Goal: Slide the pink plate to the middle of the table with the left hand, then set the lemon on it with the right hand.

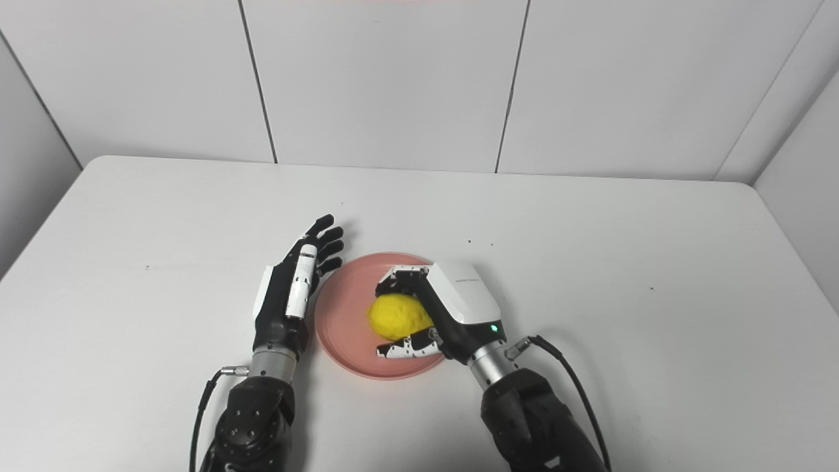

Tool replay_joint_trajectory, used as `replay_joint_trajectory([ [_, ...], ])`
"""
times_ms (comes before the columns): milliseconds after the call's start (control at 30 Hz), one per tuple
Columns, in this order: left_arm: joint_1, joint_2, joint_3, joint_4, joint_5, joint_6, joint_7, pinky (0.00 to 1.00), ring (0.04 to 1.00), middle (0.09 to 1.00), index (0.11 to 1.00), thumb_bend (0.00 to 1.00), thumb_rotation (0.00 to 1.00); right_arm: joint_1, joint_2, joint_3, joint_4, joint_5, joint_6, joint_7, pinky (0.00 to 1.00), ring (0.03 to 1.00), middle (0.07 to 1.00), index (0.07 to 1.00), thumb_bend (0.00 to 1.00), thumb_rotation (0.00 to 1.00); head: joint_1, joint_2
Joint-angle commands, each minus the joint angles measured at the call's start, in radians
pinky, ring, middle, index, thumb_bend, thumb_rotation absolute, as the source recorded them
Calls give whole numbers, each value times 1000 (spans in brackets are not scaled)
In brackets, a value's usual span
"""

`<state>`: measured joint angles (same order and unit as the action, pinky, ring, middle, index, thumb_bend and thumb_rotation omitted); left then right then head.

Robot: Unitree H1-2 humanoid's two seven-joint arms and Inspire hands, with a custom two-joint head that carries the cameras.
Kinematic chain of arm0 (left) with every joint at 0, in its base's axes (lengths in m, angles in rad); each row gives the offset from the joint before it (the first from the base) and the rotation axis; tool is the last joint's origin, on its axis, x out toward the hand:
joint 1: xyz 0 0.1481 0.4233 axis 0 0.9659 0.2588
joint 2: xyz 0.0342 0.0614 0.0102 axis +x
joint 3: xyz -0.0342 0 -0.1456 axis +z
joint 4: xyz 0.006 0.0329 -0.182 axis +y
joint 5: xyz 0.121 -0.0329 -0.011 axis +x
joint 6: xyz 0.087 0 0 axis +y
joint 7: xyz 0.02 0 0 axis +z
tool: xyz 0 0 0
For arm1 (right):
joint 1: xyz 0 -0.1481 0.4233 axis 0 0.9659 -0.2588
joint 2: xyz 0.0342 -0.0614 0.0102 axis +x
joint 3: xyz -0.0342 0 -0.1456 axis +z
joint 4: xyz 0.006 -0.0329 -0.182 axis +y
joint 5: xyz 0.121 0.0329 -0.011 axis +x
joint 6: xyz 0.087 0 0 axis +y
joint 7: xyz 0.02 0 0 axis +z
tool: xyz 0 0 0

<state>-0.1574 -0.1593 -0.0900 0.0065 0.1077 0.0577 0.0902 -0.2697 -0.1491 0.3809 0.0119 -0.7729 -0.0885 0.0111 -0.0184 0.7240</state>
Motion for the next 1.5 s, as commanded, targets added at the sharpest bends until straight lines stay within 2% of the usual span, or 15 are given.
replay_joint_trajectory([
  [0,-40,-5,-6,-36,12,-32,6,811,841,835,815,276,1000,-24,-8,-5,-55,-19,-42,-39,736,813,761,757,647,189,0,1],
  [133,-40,-1,-7,-39,12,-32,1,820,842,838,811,270,1000,-20,-19,2,-77,-23,-51,-32,958,946,908,902,638,494,-2,0],
  [167,-40,0,-8,-40,13,-31,0,822,842,838,810,268,1000,-19,-21,3,-81,-23,-51,-31,983,970,933,923,640,548,-5,-1],
  [233,-40,1,-8,-42,9,-31,-4,823,842,838,810,268,1000,-19,-24,5,-86,-19,-54,-32,993,981,945,933,642,574,-5,-1],
  [267,-40,1,-8,-42,6,-32,-5,822,846,841,807,262,1000,-19,-25,6,-88,-18,-56,-33,998,993,971,954,657,647,-5,-1],
  [400,-41,2,-5,-41,1,-30,-5,818,850,842,807,259,1000,-15,-23,3,-91,7,-62,-31,1000,1000,999,998,689,775,-11,0],
  [533,-44,4,-4,-37,2,-24,-6,821,853,842,809,262,1000,1,-8,-22,-89,99,-80,-41,1000,1000,1000,1000,693,773,-21,-7],
  [633,-44,8,-3,-29,-3,-34,-9,836,860,851,824,265,1000,23,11,-55,-84,181,-104,-61,1000,1000,1000,1000,703,820,-28,-8],
  [767,-43,13,-2,-24,-11,-43,-16,871,889,872,846,285,1000,66,62,-129,-85,350,-106,-63,1000,1000,1000,1000,721,893,-34,-9],
  [900,-42,17,-7,-13,-5,-75,-11,892,911,888,862,296,1000,93,120,-198,-97,507,-62,-42,1000,1000,1000,1000,728,975,-32,-10],
  [1000,-40,19,-11,-12,-3,-79,-14,936,951,929,905,315,1000,97,154,-241,-81,637,-66,-26,1000,1000,1000,1000,749,977,-31,-10],
  [1100,-38,27,-17,-18,-8,-68,-28,984,986,966,948,335,1000,100,170,-264,-80,689,-46,-14,1000,1000,1000,1000,804,991,-31,-8],
  [1233,-33,44,-23,-36,-38,-40,-70,999,999,997,985,354,1000,109,178,-275,-85,755,-9,7,1000,1000,1000,1000,810,989,-35,-7],
  [1467,-17,53,-24,-70,-56,9,-102,1000,1000,1000,1000,404,1000,130,180,-272,-99,795,35,33,1000,1000,1000,1000,816,1000,-43,-6],
])
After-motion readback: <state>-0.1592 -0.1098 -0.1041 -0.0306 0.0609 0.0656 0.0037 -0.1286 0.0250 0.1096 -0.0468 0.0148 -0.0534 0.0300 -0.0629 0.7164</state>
